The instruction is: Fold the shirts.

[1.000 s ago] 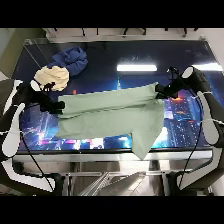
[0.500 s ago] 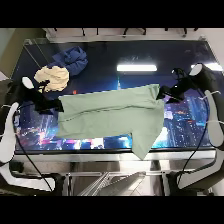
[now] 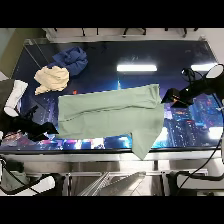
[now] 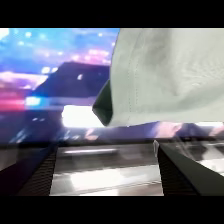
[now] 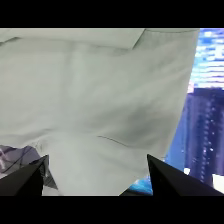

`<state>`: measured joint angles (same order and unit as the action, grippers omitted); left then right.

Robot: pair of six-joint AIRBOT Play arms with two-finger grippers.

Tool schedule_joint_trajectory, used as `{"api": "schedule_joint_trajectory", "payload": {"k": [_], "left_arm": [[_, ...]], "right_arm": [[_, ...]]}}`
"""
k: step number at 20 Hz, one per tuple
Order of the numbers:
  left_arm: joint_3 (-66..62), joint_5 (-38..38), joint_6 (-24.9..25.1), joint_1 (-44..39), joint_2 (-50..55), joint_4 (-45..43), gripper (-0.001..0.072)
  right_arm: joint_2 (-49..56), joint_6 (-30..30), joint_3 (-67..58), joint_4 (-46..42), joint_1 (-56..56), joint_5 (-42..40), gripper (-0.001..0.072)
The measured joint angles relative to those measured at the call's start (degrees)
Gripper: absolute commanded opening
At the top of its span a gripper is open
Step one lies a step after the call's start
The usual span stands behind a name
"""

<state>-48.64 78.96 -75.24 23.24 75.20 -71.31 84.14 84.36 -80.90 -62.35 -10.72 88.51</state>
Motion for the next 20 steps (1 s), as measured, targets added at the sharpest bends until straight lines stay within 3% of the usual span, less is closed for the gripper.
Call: {"api": "schedule_joint_trajectory", "payload": {"k": [6,7,8,14,20], "left_arm": [[3.34,-2.38,8.48,3.93,5.97,9.25,0.0645],[3.50,-2.80,9.53,4.07,6.93,11.06,0.0404],[3.67,-4.39,10.58,4.20,7.89,12.70,0.0007],[6.43,-6.12,12.70,3.67,4.70,16.28,0.0011],[14.80,-4.70,2.67,5.20,-11.80,13.20,0.0011]], "right_arm": [[-5.40,0.68,1.31,1.99,1.38,0.28,0.0701],[-6.16,1.01,1.38,2.32,1.46,0.50,0.0702],[-6.75,1.29,1.40,2.36,1.57,0.55,0.0701],[-8.57,1.46,4.15,1.77,1.36,1.09,0.0701],[-11.93,-1.46,21.86,0.31,-2.62,-2.80,0.0702]]}}
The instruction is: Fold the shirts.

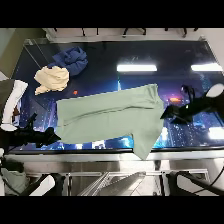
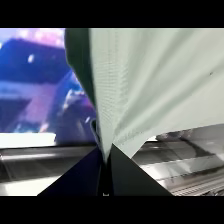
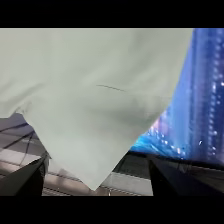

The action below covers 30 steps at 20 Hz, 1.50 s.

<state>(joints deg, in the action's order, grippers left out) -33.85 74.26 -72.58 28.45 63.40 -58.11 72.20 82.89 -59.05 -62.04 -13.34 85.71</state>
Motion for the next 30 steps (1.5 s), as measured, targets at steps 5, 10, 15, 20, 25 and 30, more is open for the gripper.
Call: {"api": "schedule_joint_trajectory", "payload": {"k": [5,10,15,20,25,30], "left_arm": [[1.22,0.94,-5.51,-1.36,-9.01,-0.72,0.0011],[-3.34,3.82,-7.85,-3.52,-7.10,-0.83,0.0012],[-8.66,6.75,-8.44,-4.15,-2.03,-0.83,0.0012],[-11.96,7.91,-8.44,-4.24,-0.28,-0.85,0.0011],[-12.72,8.90,-8.46,-4.26,-0.68,-3.78,0.0012],[-12.83,9.88,-10.54,-6.16,-7.10,-10.43,0.0012]], "right_arm": [[-2.64,-4.35,17.03,1.03,-3.17,-5.77,0.0701],[-3.28,-9.84,28.63,9.64,-3.87,-13.11,0.0701],[-3.32,-12.90,32.39,15.50,-2.64,-18.18,0.0547],[-3.30,-13.22,33.27,17.29,3.06,-24.35,0.0022],[-7.04,-13.73,32.02,16.76,5.31,-22.97,0.0019],[-28.41,-5.18,30.45,8.00,5.97,-9.81,0.0019]]}}
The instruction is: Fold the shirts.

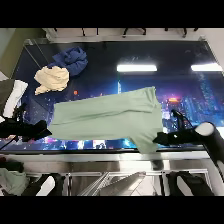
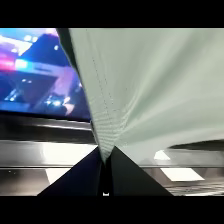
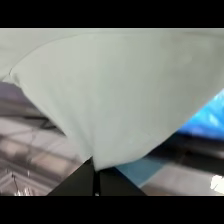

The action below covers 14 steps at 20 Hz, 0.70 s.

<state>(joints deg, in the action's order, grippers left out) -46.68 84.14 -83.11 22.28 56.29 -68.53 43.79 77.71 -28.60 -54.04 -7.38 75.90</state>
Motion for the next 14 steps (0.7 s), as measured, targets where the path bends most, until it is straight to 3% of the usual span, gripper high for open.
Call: {"api": "schedule_joint_trajectory", "payload": {"k": [4,7,10,14], "left_arm": [[3.41,1.53,-2.05,-6.12,-4.37,-7.93,0.0011],[8.04,2.27,-2.40,-8.37,-6.75,-10.67,0.0011],[10.25,1.62,-2.60,-8.09,-7.13,-11.89,0.0011],[5.88,-0.96,-2.62,-7.80,-1.20,-12.09,0.0011]], "right_arm": [[-17.70,10.12,-1.20,-4.79,0.02,12.57,0.0018],[-23.82,14.58,-3.93,-5.86,0.13,18.10,0.0019],[-21.92,15.69,-6.80,-5.05,0.13,17.88,0.0018],[-8.70,10.12,-12.22,-2.51,0.13,9.68,0.0019]]}}
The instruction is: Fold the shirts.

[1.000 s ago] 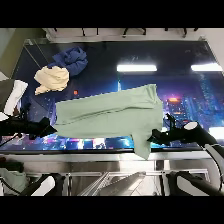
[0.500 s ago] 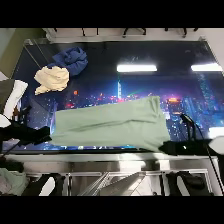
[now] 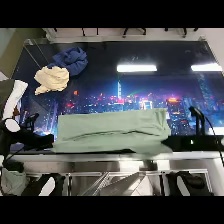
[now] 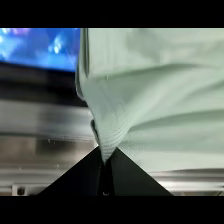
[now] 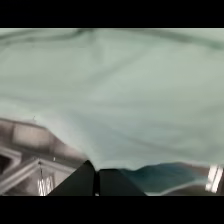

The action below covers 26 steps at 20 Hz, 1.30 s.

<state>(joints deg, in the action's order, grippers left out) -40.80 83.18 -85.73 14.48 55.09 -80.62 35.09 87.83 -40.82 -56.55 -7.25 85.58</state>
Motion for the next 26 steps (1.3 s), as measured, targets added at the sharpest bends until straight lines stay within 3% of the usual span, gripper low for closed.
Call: {"api": "schedule_joint_trajectory", "payload": {"k": [6,12,18,26], "left_arm": [[-17.07,-2.21,0.20,0.04,16.76,1.16,0.0012],[-30.16,-1.95,0.94,-0.24,30.71,3.54,0.0012],[-36.13,-1.84,1.18,-0.33,37.86,4.15,0.0012],[-31.93,-2.69,1.29,-0.42,39.71,4.15,0.0013]], "right_arm": [[24.50,-7.78,-14.84,1.05,2.03,-9.99,0.0019],[40.39,-9.01,-24.70,1.22,5.51,-17.38,0.0019],[47.69,-8.74,-26.38,1.09,6.19,-18.75,0.0019],[50.69,-3.82,-23.41,-0.07,7.26,-15.91,0.0021]]}}
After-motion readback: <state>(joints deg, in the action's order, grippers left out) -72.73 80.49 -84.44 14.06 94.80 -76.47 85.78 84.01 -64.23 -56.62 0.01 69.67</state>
